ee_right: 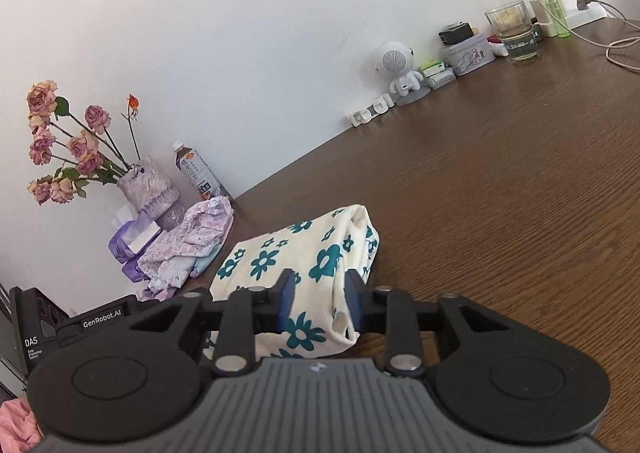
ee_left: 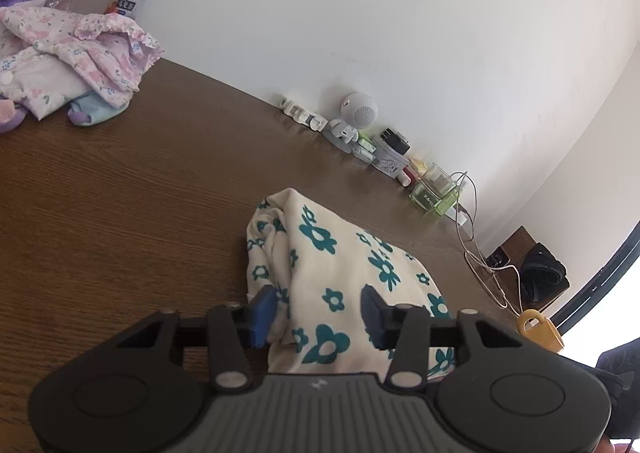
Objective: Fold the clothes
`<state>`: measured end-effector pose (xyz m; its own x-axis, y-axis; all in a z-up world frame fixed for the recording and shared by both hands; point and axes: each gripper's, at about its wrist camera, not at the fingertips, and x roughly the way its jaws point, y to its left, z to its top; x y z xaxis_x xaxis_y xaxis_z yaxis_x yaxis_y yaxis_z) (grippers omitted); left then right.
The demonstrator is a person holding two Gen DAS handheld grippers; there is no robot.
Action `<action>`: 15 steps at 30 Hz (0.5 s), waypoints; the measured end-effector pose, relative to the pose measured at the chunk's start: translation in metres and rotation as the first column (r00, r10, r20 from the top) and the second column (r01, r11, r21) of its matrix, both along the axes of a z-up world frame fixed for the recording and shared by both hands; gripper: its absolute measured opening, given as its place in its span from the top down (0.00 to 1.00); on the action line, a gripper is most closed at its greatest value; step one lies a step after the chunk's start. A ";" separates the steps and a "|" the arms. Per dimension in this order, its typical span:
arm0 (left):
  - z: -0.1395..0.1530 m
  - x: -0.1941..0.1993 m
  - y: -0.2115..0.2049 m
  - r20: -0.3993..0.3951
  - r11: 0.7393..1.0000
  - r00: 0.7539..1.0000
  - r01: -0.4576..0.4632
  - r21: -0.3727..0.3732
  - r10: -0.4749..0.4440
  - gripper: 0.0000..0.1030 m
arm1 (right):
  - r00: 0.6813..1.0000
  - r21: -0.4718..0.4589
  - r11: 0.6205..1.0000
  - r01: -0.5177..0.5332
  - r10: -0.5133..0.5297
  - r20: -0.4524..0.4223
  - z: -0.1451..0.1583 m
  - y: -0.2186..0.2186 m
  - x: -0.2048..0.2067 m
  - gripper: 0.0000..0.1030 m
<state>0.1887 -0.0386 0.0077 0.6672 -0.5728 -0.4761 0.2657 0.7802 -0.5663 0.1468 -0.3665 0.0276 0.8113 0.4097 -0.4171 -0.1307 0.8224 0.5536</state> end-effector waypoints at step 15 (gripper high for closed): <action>-0.016 0.011 0.018 -0.118 0.989 0.993 -0.026 -0.147 0.009 0.72 | 0.996 -0.038 0.999 -0.037 0.033 -0.085 -0.017 0.011 0.007 0.88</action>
<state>0.1998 -0.0208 -0.0083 0.6223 -0.6316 -0.4623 0.1778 0.6893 -0.7024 0.1537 -0.3555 0.0109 0.7581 0.4193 -0.4995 -0.1143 0.8395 0.5312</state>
